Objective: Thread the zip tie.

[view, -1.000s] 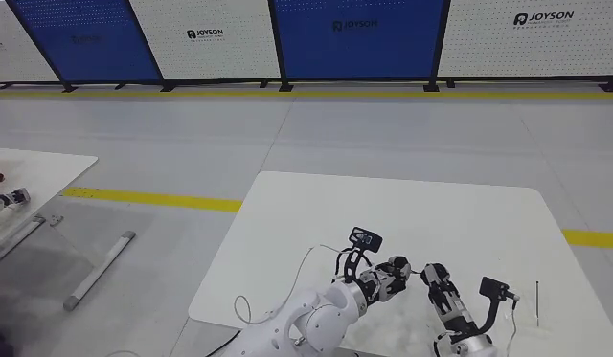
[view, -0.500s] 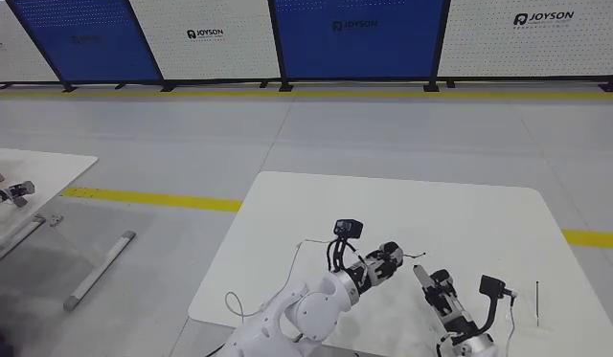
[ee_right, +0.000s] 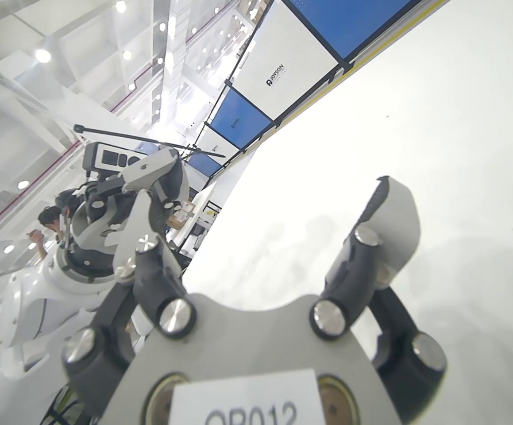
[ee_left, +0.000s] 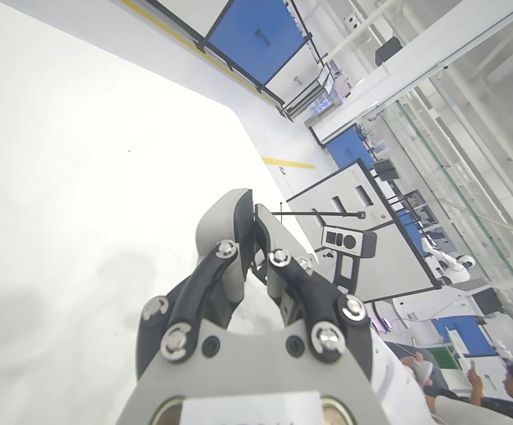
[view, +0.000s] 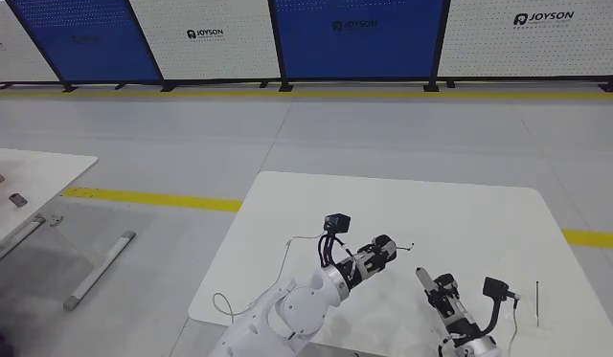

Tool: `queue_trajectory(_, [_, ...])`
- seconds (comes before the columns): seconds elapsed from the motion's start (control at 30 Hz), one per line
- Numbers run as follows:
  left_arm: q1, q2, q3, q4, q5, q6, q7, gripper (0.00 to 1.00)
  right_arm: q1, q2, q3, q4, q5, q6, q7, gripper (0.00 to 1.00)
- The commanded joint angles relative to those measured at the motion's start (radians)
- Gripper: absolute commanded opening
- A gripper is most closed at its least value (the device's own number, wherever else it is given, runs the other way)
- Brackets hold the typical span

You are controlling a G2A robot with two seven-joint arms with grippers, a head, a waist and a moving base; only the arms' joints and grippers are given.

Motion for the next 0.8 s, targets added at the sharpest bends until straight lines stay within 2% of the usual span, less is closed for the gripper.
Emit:
queue_trajectory(0.0, [0.012,0.001,-0.009,-0.018,-0.005,0.023,0.013,0.0,-0.002,0.0,-0.001,-0.005,-0.054,0.029,-0.022,1.0])
queue_trajectory(0.1, [0.035,0.005,-0.019,-0.056,0.003,0.054,0.02,0.0,-0.001,0.001,-0.003,-0.008,-0.124,0.062,-0.027,1.0])
queue_trajectory(0.17, [0.053,0.008,-0.023,-0.086,0.029,0.084,0.02,0.0,0.005,0.004,-0.012,-0.009,-0.224,0.113,0.001,1.0])
queue_trajectory(0.23, [0.065,0.011,-0.021,-0.116,0.064,0.114,0.022,0.0,0.013,0.002,-0.034,-0.017,-0.297,0.154,-0.017,1.0])
queue_trajectory(0.3, [0.071,0.012,-0.013,-0.136,0.108,0.139,0.03,0.0,0.018,0.0,-0.047,-0.018,-0.304,0.158,-0.02,1.0])
queue_trajectory(0.33, [0.074,0.012,-0.007,-0.148,0.119,0.137,0.033,0.0,0.018,0.0,-0.047,-0.018,-0.304,0.158,-0.02,1.0])
queue_trajectory(0.6, [0.074,0.012,-0.007,-0.148,0.119,0.137,0.033,0.0,0.019,0.0,-0.046,-0.016,-0.31,0.16,-0.022,1.0])
queue_trajectory(0.67, [0.073,0.012,-0.004,-0.138,0.119,0.148,0.027,0.0,0.026,0.002,-0.043,-0.007,-0.384,0.165,-0.05,1.0])
queue_trajectory(0.77, [0.063,0.011,0.001,-0.14,0.13,0.19,0.012,0.0,0.023,0.008,-0.049,-0.008,-0.503,0.109,-0.086,1.0])
